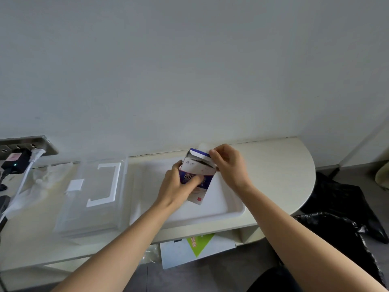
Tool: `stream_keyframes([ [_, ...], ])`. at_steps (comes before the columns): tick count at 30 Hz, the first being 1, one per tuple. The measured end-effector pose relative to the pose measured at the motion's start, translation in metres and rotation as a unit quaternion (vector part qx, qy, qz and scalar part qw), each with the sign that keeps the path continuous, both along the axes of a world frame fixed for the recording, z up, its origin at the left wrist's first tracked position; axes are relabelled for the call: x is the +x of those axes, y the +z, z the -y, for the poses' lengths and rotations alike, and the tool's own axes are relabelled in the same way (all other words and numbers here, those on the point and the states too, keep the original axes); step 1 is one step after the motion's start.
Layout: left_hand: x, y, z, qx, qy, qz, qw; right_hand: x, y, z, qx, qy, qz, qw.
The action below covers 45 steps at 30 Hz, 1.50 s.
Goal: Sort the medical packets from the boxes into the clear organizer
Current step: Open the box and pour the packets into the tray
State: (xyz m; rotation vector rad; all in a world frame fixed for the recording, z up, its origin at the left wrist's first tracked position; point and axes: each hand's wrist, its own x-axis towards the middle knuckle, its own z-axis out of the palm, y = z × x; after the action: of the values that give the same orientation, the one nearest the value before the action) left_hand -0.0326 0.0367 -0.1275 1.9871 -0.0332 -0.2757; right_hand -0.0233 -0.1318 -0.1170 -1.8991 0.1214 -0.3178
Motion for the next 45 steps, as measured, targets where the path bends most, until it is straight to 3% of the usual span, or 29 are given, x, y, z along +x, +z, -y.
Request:
stream_keyframes([
  [3,-0.003,-0.004,0.014,0.069,0.041,0.043,0.996,-0.005,0.001,-0.008,-0.066,-0.011,0.019,0.998],
  [8,-0.011,-0.007,0.018,0.166,0.053,0.14,0.975,-0.003,0.008,-0.007,-0.059,-0.047,0.01,0.997],
  [10,-0.01,-0.009,0.016,0.161,0.053,0.159,0.973,0.002,0.011,-0.002,-0.01,-0.071,-0.009,0.997],
  [14,-0.011,-0.008,0.012,0.115,0.061,0.164,0.978,0.011,0.006,0.016,0.157,-0.113,-0.132,0.972],
  [15,-0.01,-0.009,0.011,0.11,0.07,0.165,0.978,0.01,0.004,0.019,0.14,-0.136,-0.134,0.972],
  [17,-0.006,-0.008,0.009,0.101,0.082,0.164,0.978,0.001,0.003,0.021,0.068,-0.18,-0.034,0.981],
  [18,-0.004,-0.008,0.009,0.101,0.08,0.166,0.978,-0.005,0.008,0.019,0.049,-0.163,0.045,0.984],
  [20,-0.002,-0.007,0.01,0.102,0.07,0.179,0.976,-0.012,0.02,0.013,-0.024,-0.036,0.135,0.99],
  [22,-0.003,-0.005,0.013,0.096,0.065,0.193,0.974,-0.013,0.025,0.006,-0.161,0.083,0.136,0.974],
  [24,-0.004,-0.004,0.014,0.103,0.058,0.206,0.971,-0.012,0.027,0.003,-0.252,0.099,0.14,0.953],
  [25,-0.005,-0.004,0.014,0.113,0.052,0.211,0.97,-0.013,0.027,0.003,-0.25,0.091,0.137,0.954],
  [29,-0.009,-0.004,0.014,0.127,0.04,0.229,0.964,-0.018,0.03,0.014,-0.152,0.074,0.08,0.982],
  [34,-0.005,-0.003,0.022,0.125,0.049,0.232,0.963,-0.028,0.021,0.026,-0.164,0.085,-0.067,0.981],
  [37,-0.006,0.001,0.034,0.116,0.043,0.251,0.96,-0.036,0.018,0.032,-0.003,0.053,-0.086,0.995],
  [40,-0.004,0.004,0.052,0.103,0.012,0.274,0.956,-0.044,0.023,0.038,0.143,0.11,-0.117,0.977],
  [42,-0.003,0.009,0.067,0.089,-0.007,0.272,0.958,-0.047,0.027,0.049,0.171,0.109,-0.102,0.974],
  [45,0.001,0.014,0.09,0.101,-0.045,0.276,0.955,-0.051,0.031,0.073,0.18,0.024,-0.07,0.981],
])
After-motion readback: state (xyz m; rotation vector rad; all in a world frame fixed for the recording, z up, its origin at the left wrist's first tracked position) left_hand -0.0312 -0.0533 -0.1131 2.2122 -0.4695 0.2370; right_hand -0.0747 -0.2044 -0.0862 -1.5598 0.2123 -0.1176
